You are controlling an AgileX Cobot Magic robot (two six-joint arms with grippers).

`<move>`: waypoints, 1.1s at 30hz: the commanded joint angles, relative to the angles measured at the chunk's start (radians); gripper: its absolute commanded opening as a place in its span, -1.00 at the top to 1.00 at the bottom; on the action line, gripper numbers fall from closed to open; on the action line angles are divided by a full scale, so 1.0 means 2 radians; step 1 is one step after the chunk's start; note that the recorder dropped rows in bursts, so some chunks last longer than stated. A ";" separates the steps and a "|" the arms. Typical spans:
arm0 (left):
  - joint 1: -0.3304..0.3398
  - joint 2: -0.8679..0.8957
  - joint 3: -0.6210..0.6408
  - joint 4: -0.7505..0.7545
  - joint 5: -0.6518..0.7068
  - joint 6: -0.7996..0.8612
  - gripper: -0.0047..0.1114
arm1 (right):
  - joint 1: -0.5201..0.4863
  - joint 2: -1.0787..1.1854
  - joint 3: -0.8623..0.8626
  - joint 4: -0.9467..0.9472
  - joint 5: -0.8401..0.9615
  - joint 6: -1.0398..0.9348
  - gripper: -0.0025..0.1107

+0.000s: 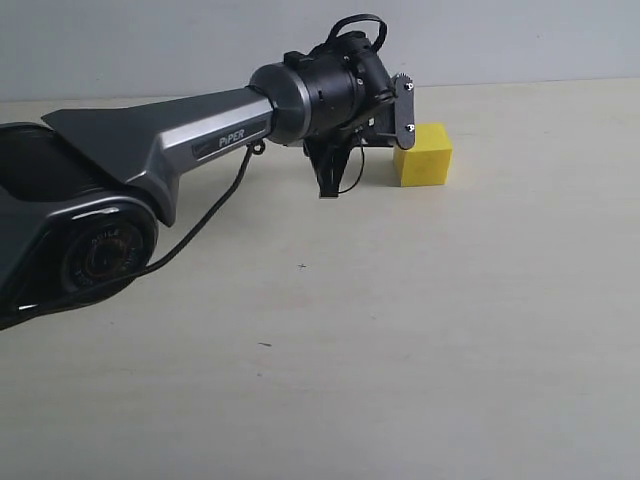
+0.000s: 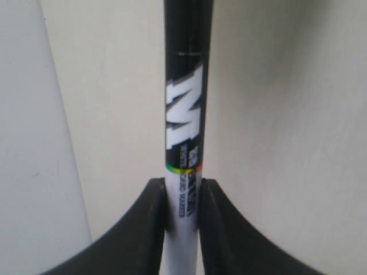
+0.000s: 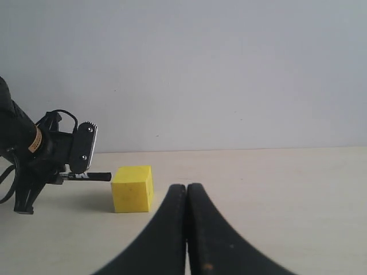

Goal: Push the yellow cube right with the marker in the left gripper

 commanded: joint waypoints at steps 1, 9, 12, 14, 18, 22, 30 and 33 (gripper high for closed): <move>-0.009 -0.003 -0.005 0.012 0.014 -0.035 0.92 | -0.003 -0.003 0.002 -0.001 -0.005 0.000 0.96; -0.032 0.009 -0.005 0.107 0.054 -0.104 0.92 | -0.003 -0.003 0.002 -0.001 -0.005 0.000 0.96; -0.034 0.028 -0.005 0.120 0.073 -0.098 0.92 | -0.003 -0.003 0.002 -0.001 -0.005 0.000 0.96; -0.034 0.033 -0.005 0.113 0.072 -0.108 0.92 | -0.003 -0.003 0.002 -0.001 -0.005 0.000 0.96; -0.036 0.033 -0.005 0.112 0.053 -0.129 0.92 | -0.003 -0.003 0.002 -0.001 -0.005 0.000 0.96; -0.039 0.033 -0.005 0.110 0.048 -0.160 0.92 | -0.003 -0.003 0.002 -0.001 -0.005 0.000 0.96; -0.047 0.033 0.011 0.122 0.042 -0.192 0.92 | -0.003 -0.003 0.002 -0.001 -0.005 0.000 0.96; -0.052 0.033 0.020 0.135 0.042 -0.203 0.92 | -0.003 -0.003 0.002 -0.001 -0.005 0.000 0.96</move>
